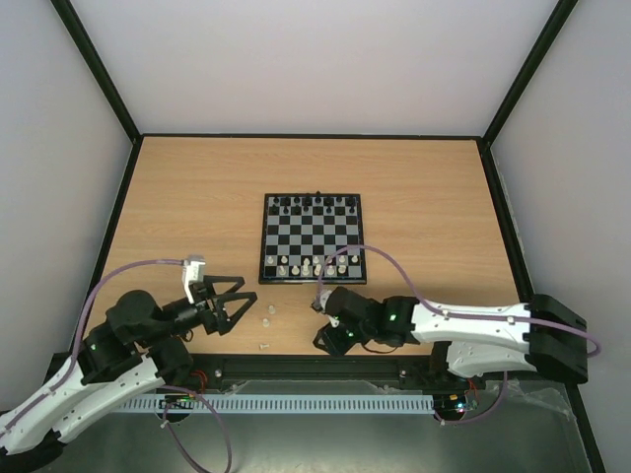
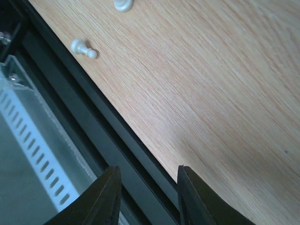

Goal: Set up the chess pieces on the board
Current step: Pick up the chess piece at the center of the board.

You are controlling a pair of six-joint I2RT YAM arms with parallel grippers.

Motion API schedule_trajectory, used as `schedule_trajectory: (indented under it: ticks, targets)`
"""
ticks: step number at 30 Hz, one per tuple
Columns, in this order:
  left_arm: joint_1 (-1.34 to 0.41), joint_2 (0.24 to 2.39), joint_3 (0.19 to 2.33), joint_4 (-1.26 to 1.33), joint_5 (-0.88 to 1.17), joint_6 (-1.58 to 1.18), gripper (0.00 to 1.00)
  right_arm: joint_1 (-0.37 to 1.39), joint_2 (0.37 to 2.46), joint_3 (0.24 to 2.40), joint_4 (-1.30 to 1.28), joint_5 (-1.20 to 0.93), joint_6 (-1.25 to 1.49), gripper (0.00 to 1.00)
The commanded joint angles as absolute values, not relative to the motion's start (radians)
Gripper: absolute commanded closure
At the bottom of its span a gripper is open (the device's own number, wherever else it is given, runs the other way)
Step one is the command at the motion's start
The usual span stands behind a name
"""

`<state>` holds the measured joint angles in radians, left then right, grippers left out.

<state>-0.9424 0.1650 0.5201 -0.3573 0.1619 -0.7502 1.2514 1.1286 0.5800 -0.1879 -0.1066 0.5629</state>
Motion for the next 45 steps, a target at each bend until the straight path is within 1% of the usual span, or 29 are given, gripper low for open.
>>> schedule_trajectory:
  ticks: [1, 11, 17, 25, 30, 38, 45]
  targets:
    - [-0.945, 0.130, 0.566, -0.400, 0.093, -0.759, 0.01, 1.322, 1.222, 0.610, -0.097, -0.005, 0.584, 0.66]
    - [-0.945, 0.113, 0.581, -0.424, 0.079, -0.744, 0.01, 1.413, 1.401, 0.650, 0.102, 0.077, 0.411, 0.67]
    - [-0.945, 0.094, 0.582, -0.430, 0.069, -0.741, 0.01, 1.463, 1.489, 0.656, 0.188, 0.182, 0.260, 0.61]
    - [-0.945, 0.076, 0.579, -0.424, 0.072, -0.740, 0.01, 1.495, 1.563, 0.679, 0.259, 0.192, 0.156, 0.60]
    - [-0.945, 0.085, 0.584, -0.407, 0.084, -0.724, 0.01, 1.496, 1.592, 0.694, 0.271, 0.192, 0.096, 0.58]
    - [-0.945, 0.092, 0.584, -0.394, 0.093, -0.710, 0.01, 1.495, 1.677, 0.786, 0.223, 0.199, -0.003, 0.59]
    - [-0.945, 0.077, 0.583, -0.397, 0.089, -0.707, 0.01, 1.468, 1.709, 0.805, 0.216, 0.160, -0.032, 0.60]
